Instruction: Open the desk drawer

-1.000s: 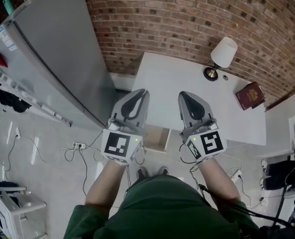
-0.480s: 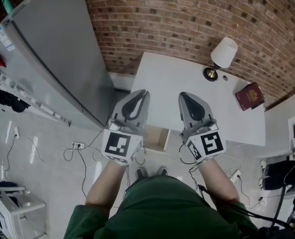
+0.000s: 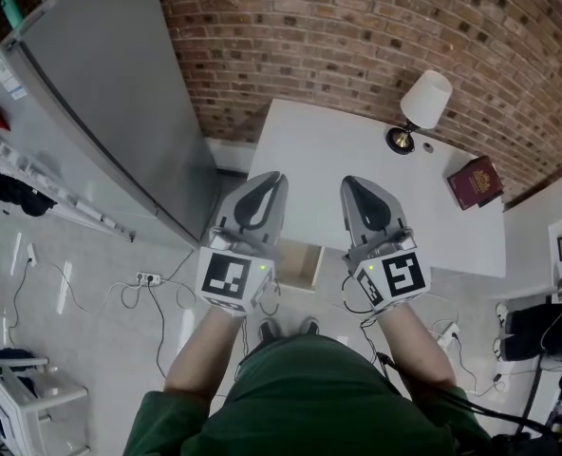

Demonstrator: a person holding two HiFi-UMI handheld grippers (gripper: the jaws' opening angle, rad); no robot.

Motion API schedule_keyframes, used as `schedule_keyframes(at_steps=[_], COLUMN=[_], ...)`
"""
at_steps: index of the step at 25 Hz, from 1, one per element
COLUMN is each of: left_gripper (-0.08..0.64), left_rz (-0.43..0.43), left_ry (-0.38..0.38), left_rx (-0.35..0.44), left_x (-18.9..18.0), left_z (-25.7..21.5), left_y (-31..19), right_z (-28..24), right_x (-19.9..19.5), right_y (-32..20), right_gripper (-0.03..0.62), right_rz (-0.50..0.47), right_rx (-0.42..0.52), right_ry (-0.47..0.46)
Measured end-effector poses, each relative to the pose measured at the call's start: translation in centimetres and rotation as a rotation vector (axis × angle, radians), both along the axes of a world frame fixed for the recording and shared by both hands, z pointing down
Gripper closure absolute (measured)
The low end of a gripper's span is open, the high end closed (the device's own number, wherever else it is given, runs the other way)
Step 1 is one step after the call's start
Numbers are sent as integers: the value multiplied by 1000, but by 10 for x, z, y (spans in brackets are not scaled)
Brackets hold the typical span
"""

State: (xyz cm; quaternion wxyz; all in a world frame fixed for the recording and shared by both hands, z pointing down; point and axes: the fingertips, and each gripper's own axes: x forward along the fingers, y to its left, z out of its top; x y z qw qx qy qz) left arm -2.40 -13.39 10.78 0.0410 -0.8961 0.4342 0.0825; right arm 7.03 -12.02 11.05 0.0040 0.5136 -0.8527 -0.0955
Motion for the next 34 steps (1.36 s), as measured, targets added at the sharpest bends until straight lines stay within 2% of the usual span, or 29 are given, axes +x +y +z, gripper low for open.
schedule_keyframes(at_steps=[21, 34], left_gripper=[537, 537], left_rz=[3, 36], left_ry=[29, 32], left_rx=[-33, -20], left_x=[-17, -34], left_z=[0, 13], left_y=[2, -3], right_z=[2, 9], right_x=[-17, -37], right_y=[3, 0], right_gripper=[594, 594], right_rz=[9, 25], right_rx=[-6, -14], right_ry=[11, 21])
